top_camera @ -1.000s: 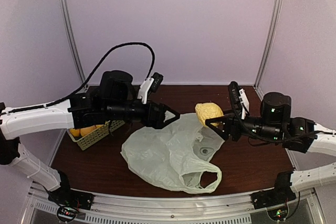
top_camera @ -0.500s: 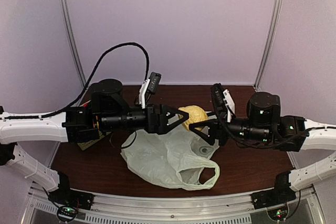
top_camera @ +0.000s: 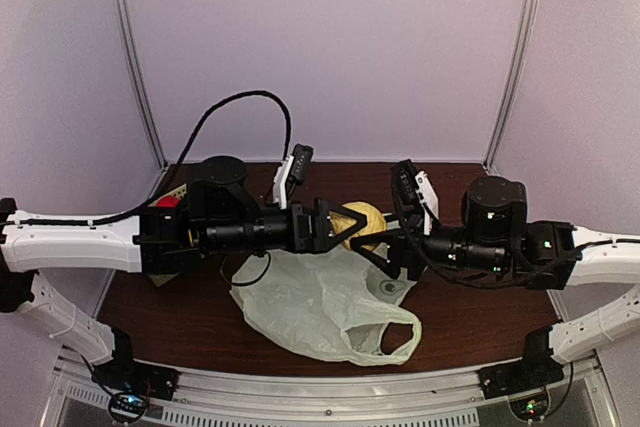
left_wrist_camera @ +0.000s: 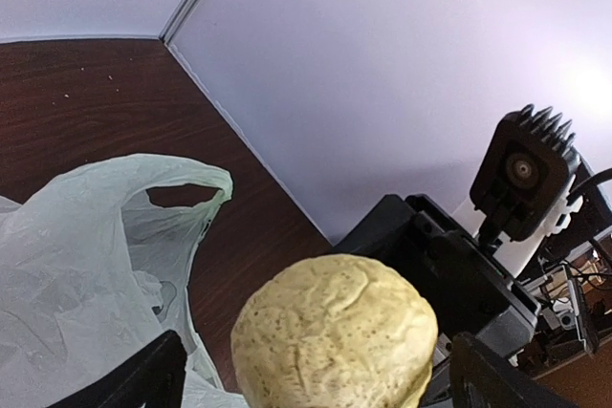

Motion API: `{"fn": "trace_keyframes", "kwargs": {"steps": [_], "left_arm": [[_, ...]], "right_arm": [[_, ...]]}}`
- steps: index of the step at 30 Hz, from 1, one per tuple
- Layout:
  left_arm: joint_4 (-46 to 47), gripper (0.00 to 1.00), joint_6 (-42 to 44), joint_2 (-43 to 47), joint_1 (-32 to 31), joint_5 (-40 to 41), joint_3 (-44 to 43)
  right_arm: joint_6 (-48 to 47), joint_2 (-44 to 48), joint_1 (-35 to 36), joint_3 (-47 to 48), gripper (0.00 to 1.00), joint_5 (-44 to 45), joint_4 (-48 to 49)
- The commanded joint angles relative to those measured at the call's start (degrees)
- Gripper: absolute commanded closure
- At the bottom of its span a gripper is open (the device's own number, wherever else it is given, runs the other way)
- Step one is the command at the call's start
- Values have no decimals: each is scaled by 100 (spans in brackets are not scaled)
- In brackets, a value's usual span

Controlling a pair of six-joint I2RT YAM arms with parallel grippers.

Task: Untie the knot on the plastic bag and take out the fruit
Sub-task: Pass from the right arm to the left

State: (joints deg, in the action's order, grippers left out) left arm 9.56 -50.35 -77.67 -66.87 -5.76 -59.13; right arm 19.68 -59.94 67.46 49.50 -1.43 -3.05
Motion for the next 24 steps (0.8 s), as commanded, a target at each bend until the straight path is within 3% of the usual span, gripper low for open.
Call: {"fn": "trace_keyframes", "kwargs": {"steps": [1,9,14,17,21,24], "left_arm": [[526,3,-148,-108,-45,-142,42],[644,22,-211,-185,-44,-162,54],[610,36,-254,-143,-43,-129,103],[614,40,-273,-149,-45,-130,104],[540,42,-260,-92,-45,-28,104],[204,42,-100,11,-38,101,43]], "right_arm": [[-43,-73,45,185,54,99,142],[-38,-78,70,145,50,117,101],[-22,-100,78,111,42,117,157],[-31,-106,83,113,30,117,142],[-17,-28,81,77,4,330,81],[3,96,81,35,1,572,-10]]}}
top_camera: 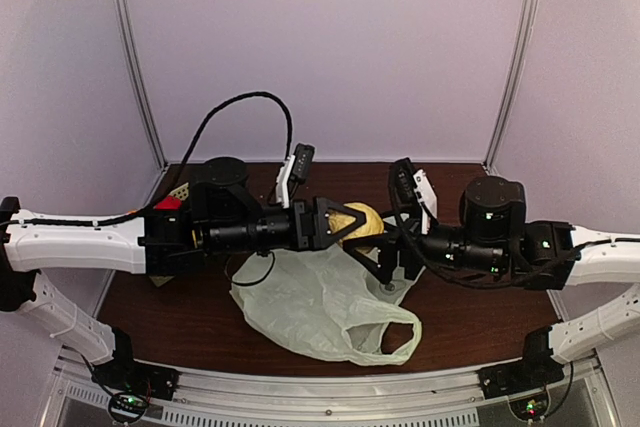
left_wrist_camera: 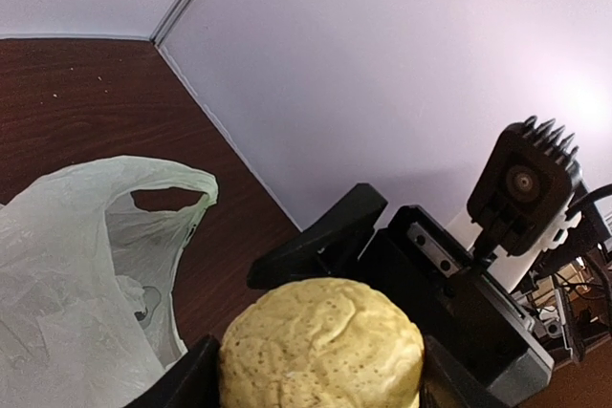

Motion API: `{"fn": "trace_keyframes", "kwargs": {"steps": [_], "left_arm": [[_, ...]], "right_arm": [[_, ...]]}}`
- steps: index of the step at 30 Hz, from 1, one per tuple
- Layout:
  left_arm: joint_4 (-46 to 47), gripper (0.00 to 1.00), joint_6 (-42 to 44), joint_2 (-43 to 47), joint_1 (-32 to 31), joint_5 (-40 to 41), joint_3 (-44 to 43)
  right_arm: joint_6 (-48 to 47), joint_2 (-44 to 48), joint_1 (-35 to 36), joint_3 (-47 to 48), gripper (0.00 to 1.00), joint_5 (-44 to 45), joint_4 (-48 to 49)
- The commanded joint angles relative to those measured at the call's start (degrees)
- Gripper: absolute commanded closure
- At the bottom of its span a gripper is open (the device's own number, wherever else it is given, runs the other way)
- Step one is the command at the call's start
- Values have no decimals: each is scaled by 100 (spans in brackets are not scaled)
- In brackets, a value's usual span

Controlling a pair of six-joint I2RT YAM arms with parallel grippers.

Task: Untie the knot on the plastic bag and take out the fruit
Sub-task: Pass from the right arm to the left, then place the fake fruit in the bin.

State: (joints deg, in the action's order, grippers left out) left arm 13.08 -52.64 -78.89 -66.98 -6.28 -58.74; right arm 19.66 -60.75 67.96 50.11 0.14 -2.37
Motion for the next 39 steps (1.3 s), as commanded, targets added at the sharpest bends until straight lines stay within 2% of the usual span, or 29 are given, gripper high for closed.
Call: {"fn": "trace_keyframes", "kwargs": {"steps": [1,5,10,15,21,25,32,39], "left_arm": [[-311,42,237,186,-10,188,-30],[-1030,43,431,407,178,222,-127],[-2121,43,692,808,772,89,-158],[-3202,43,1113,1270,1774,96,-102],[-3955,44,1411,1846,2913,206,186],[-4319,46,1608,1981,3611,247,375],[-4671,46,1929,1848,4695,796,670],[-4385,48,2158,1462,5121,1118,707]], "right_arm": [[10,224,31,-27,1,488,-137],[95,416,33,-23,1,872,-459],[289,558,1,-20,1,1502,-972],[487,636,-101,-98,1,1715,-1269],[657,671,-253,-252,1,1616,-1204],[646,608,-329,-254,1,1464,-1137],[681,572,-349,-235,1,1402,-1222],[758,579,-363,-291,1,1366,-1209]]}}
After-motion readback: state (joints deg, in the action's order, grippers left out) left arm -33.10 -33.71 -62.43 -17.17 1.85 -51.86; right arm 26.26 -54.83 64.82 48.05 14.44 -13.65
